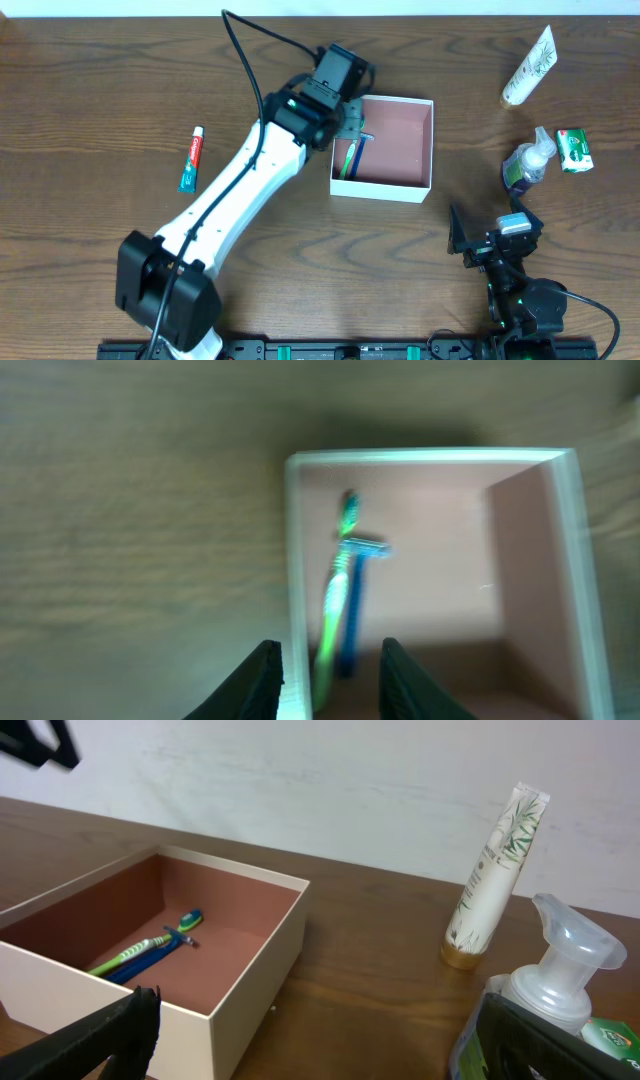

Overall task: Pack container
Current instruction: 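Open the left gripper to release the razor in the box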

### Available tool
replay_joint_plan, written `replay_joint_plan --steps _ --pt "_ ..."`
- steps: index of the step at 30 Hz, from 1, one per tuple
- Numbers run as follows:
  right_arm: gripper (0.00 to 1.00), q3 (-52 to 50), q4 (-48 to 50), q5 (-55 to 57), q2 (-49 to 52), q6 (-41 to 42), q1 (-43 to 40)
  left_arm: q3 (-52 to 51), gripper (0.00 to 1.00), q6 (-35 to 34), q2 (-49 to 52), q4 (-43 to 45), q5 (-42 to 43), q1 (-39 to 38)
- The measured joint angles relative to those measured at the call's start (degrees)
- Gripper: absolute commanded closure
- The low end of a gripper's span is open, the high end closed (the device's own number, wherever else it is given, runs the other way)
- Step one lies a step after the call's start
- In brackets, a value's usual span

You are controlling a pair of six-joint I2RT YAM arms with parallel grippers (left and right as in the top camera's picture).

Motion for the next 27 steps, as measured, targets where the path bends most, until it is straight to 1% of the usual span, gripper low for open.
replay_joint_plan --steps 4,14,27 --pt "0.01 0.0 0.0 0.0 -0.02 0.0 0.0 -0.02 0.66 1.22 3.08 -0.81 0.39 1.64" --pt "0.01 0.0 0.0 0.0 -0.02 0.0 0.0 -0.02 0.66 2.6 8.72 -1.03 1.49 1.55" --pt "0.01 0.0 0.0 0.0 0.0 0.0 0.0 -0.02 0.66 3.85 11.78 -1.03 3.02 1.55"
